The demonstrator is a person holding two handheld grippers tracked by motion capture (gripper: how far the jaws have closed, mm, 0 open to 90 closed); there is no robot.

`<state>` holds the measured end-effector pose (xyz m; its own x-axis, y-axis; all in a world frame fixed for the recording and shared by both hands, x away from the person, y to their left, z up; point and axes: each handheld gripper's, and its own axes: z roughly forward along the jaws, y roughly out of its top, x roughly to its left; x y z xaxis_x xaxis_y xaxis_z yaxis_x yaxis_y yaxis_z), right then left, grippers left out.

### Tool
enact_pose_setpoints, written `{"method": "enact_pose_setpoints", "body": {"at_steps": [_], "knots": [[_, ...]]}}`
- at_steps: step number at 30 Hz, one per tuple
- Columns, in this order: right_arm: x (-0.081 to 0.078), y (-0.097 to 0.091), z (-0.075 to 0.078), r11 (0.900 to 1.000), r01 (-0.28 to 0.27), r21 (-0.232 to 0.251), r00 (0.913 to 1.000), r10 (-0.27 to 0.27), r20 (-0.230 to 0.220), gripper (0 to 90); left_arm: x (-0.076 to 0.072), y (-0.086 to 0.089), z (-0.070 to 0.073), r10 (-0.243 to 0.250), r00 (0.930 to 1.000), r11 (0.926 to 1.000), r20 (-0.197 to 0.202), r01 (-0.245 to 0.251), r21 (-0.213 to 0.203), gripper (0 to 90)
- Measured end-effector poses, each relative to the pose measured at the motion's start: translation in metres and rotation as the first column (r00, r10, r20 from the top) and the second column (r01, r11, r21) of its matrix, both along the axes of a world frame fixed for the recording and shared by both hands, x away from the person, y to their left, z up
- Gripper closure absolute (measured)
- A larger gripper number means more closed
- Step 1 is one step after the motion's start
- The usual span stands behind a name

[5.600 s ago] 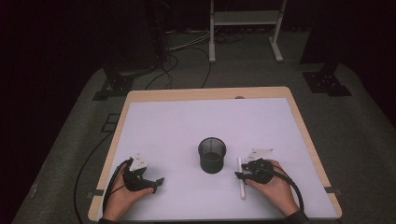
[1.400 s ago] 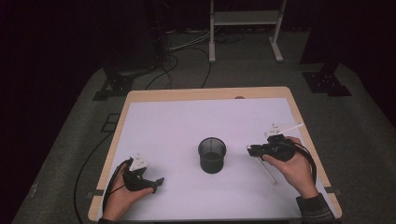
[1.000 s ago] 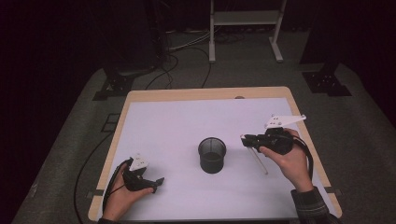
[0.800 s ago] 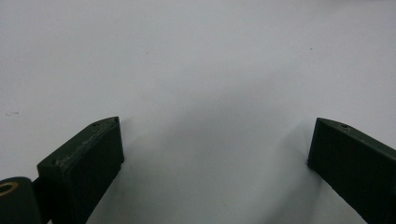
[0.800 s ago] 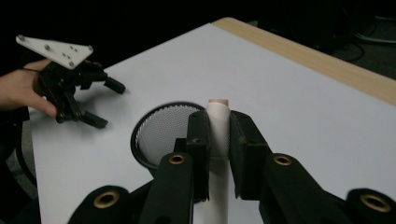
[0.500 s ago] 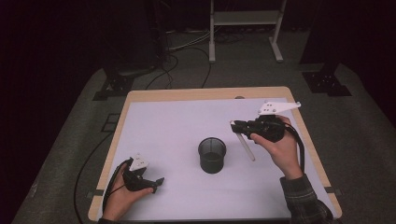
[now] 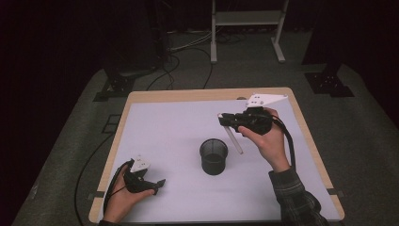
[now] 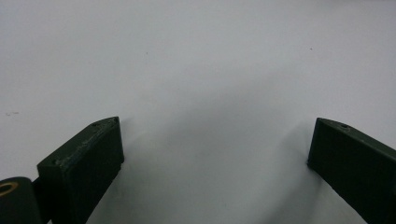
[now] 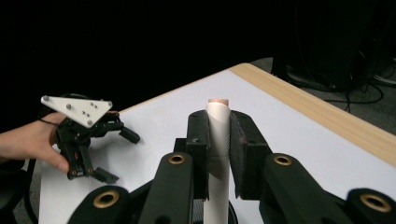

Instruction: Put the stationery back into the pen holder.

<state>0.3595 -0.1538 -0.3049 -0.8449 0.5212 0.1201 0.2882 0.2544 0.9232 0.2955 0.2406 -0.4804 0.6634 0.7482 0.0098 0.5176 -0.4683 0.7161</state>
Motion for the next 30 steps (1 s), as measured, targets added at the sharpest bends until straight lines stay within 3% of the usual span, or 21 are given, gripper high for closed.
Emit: {"method": "enact_pose_setpoints", "body": {"at_steps": [7, 16, 30], "knots": [[0.005, 0.020, 0.006, 0.9997, -0.026, 0.003, 0.9996, 0.026, 0.013, 77.7, 0.000, 0.000, 0.000, 0.001, 1.0000, 1.0000, 0.002, -0.001, -0.002, 2.5], [0.015, 0.039, 0.001, 0.9982, -0.059, -0.012, 0.9982, 0.059, -0.003, 77.5, 0.000, 0.000, 0.000, 0.001, 1.0000, 1.0000, 0.000, -0.001, -0.004, 2.5], [0.023, 0.045, -0.027, 0.9964, -0.074, -0.043, 0.9966, 0.072, -0.042, 77.5, 0.000, 0.000, 0.000, 0.000, 1.0000, 1.0000, 0.002, 0.000, -0.002, 2.4]]}}
